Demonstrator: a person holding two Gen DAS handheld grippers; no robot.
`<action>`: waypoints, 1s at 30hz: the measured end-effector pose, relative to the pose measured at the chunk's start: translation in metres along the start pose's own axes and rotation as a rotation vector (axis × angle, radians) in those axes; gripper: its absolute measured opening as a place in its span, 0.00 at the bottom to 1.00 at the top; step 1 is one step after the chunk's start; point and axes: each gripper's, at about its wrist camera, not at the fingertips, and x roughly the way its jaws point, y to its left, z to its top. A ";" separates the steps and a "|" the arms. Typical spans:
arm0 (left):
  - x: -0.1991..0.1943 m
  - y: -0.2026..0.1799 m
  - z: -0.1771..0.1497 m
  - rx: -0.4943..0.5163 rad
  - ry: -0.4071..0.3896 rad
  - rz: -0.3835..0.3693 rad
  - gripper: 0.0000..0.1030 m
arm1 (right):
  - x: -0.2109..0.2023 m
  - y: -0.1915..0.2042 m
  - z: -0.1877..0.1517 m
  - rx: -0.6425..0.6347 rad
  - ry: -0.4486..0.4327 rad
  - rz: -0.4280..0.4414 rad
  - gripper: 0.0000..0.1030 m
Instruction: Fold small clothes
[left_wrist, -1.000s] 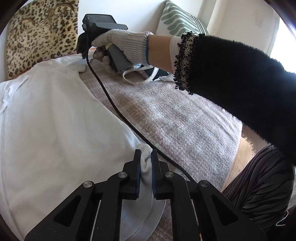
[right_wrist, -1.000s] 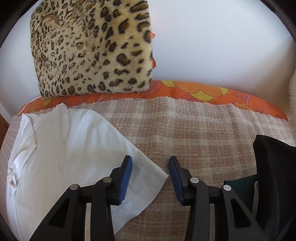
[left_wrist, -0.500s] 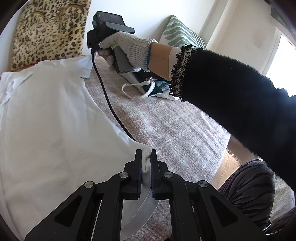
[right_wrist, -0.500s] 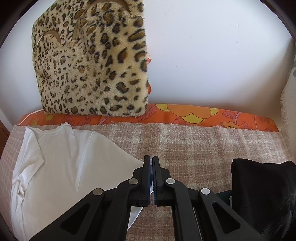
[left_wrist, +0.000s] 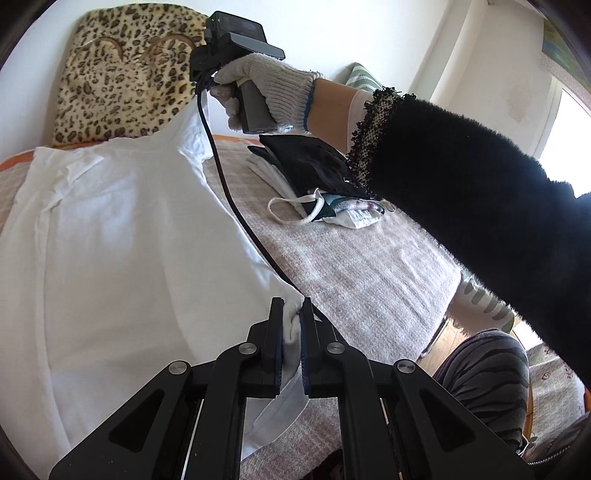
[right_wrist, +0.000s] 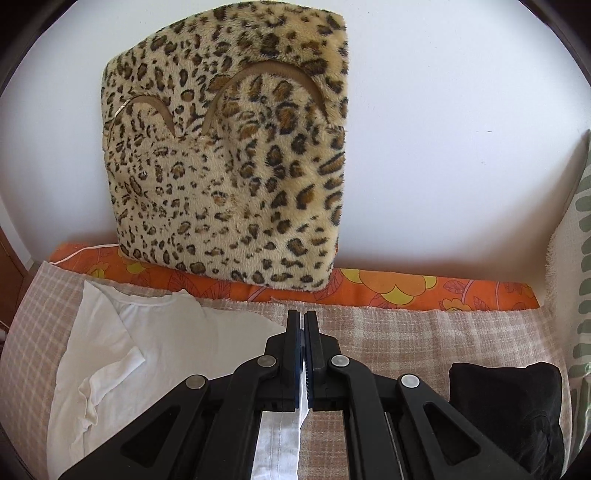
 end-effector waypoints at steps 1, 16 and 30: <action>-0.003 0.001 -0.001 -0.001 -0.005 0.008 0.06 | -0.003 0.007 0.002 -0.010 -0.003 0.000 0.00; -0.037 0.044 -0.030 -0.109 -0.029 0.112 0.06 | -0.020 0.123 0.018 -0.173 -0.011 0.034 0.00; -0.048 0.068 -0.052 -0.257 -0.040 0.147 0.06 | 0.016 0.246 -0.006 -0.375 0.046 0.076 0.00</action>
